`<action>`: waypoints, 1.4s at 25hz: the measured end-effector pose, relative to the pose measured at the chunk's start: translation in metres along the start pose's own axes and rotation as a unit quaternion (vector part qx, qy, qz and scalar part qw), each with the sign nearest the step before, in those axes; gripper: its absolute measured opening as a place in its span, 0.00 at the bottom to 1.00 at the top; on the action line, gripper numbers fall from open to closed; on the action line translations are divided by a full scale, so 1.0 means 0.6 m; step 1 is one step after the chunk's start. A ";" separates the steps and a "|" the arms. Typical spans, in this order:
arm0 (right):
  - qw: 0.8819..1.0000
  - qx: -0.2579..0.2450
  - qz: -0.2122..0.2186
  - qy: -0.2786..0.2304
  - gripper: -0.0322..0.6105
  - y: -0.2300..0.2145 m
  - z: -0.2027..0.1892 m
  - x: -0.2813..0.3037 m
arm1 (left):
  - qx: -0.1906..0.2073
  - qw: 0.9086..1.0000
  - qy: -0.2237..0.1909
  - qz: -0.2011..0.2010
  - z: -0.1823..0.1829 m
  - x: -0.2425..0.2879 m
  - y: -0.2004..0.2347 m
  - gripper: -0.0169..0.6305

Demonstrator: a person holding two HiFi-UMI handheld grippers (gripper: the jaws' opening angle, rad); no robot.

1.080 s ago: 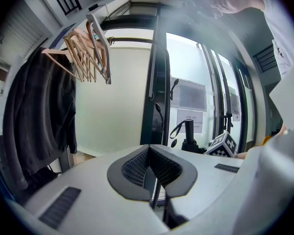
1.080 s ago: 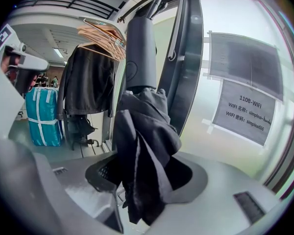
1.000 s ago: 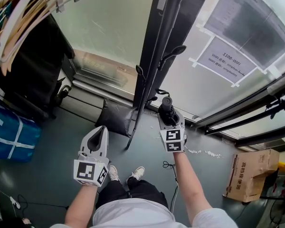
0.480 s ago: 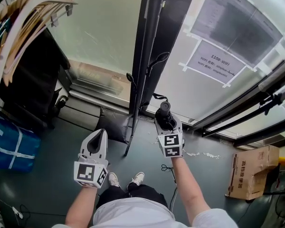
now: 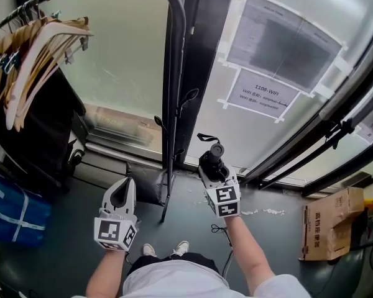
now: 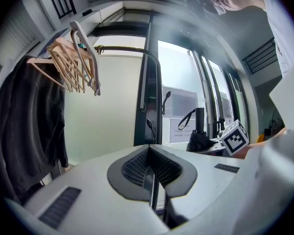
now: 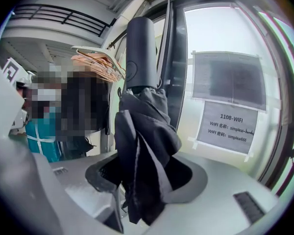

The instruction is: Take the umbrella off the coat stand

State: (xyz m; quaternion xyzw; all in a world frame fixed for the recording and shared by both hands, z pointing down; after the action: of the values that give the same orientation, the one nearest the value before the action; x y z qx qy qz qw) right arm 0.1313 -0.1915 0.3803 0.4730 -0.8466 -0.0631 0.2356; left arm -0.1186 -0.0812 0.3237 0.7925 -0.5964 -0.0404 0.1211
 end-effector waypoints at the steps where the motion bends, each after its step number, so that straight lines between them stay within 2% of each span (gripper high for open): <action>1: 1.000 0.001 -0.003 -0.003 0.42 -0.005 0.007 -0.007 | 0.001 1.000 -0.002 -0.002 0.005 -0.001 0.000 0.06; 9: 0.999 0.011 -0.019 -0.037 0.42 -0.035 0.062 -0.071 | 0.008 1.000 -0.022 -0.009 0.038 -0.009 0.007 0.06; 19: 0.993 0.043 -0.050 -0.097 0.42 -0.065 0.129 -0.158 | 0.013 1.000 -0.023 -0.005 0.050 -0.021 0.029 0.06; 28: 0.989 0.039 -0.083 -0.112 0.42 -0.083 0.142 -0.240 | 0.012 1.000 -0.025 0.003 0.058 -0.028 0.043 0.06; 35: 0.989 0.040 -0.101 -0.097 0.42 -0.078 0.111 -0.292 | 0.008 1.000 -0.020 0.011 0.052 -0.040 0.051 0.06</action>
State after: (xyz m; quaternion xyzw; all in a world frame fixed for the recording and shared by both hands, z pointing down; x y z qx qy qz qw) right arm 0.2141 -0.0793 0.2467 0.5566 -0.8154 -0.0981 0.1254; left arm -0.1608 -0.0709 0.2991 0.7859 -0.6077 -0.0505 0.1029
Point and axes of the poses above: the fingertips, and each gripper's own axes: x forward along the fingers, y to its left, z out of its top, the point moved 3 cm from there along -x, backward along the fingers, and after that the axes turned 10 degrees about -x, right-handed, at the moved point
